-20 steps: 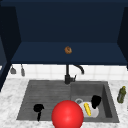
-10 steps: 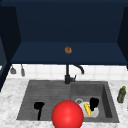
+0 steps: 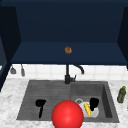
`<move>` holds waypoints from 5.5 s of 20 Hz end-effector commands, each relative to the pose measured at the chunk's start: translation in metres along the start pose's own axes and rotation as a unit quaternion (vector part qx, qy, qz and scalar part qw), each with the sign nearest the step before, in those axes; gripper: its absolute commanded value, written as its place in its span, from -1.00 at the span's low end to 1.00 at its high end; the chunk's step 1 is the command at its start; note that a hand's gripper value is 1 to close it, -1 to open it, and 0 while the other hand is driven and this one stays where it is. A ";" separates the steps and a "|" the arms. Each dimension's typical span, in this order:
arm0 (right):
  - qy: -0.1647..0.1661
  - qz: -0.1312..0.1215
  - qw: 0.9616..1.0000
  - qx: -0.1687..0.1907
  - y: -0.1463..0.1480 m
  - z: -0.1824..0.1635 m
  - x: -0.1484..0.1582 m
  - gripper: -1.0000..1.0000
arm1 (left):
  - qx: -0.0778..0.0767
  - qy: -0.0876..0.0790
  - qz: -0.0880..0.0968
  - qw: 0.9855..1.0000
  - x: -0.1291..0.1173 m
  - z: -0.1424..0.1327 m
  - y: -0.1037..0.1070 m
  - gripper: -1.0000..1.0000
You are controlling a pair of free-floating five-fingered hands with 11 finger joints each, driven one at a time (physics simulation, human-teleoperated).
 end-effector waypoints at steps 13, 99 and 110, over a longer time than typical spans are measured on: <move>0.000 0.000 1.000 0.000 0.000 0.000 0.000 0.00 | 0.016 -0.011 -0.001 1.000 0.011 -0.004 0.021 -1.00; 0.000 0.000 1.000 0.000 0.000 0.000 0.000 0.00 | 0.002 0.001 -0.004 1.000 0.126 0.406 0.167 -1.00; 0.000 0.000 1.000 0.000 0.000 0.000 0.000 0.00 | -0.004 -0.005 -0.003 1.000 0.168 0.401 0.193 -1.00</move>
